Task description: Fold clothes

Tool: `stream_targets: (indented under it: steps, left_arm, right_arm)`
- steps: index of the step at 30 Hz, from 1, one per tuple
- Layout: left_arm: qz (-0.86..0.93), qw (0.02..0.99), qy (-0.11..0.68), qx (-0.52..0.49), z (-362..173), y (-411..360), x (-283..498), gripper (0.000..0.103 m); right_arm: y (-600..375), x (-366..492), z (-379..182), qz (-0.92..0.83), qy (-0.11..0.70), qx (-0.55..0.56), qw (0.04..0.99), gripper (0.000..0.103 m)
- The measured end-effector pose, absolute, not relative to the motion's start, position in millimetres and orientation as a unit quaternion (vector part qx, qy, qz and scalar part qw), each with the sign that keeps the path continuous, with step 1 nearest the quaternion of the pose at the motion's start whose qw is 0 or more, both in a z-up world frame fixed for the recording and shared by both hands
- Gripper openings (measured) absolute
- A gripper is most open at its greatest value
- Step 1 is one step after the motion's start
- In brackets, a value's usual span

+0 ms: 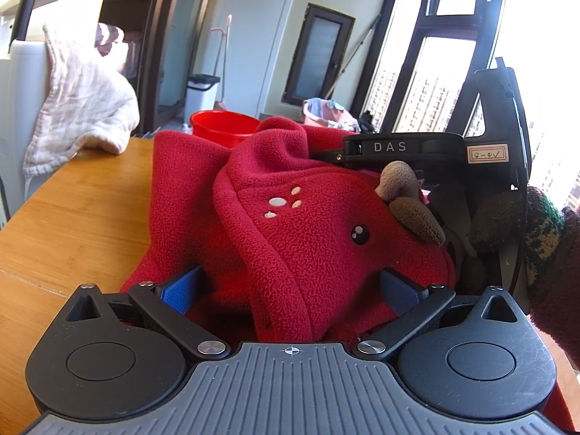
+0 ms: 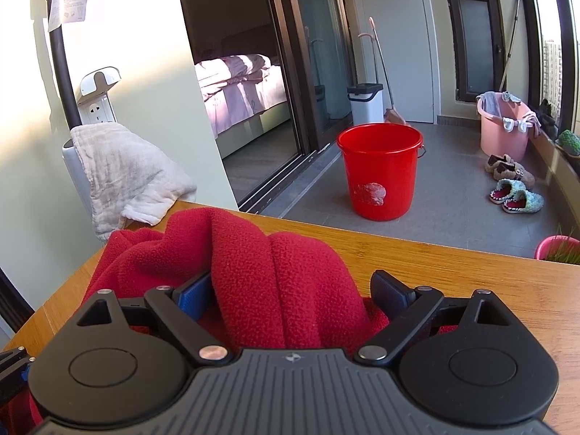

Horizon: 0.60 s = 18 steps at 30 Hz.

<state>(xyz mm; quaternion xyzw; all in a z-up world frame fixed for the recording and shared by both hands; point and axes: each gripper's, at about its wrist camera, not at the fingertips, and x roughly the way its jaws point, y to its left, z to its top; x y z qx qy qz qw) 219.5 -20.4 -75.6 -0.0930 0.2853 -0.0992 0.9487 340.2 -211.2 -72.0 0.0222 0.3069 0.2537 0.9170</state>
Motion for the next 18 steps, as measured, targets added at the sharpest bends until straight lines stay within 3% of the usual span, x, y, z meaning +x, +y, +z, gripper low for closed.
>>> stream_targets:
  steps: [18]
  left_arm:
    - [-0.099, 0.949, 0.285, -0.095, -76.2, -20.3, 220.7, 0.103]
  right_arm:
    - [-213.7, 337.1, -73.1, 0.25, 0.297, 0.032, 0.921, 0.092]
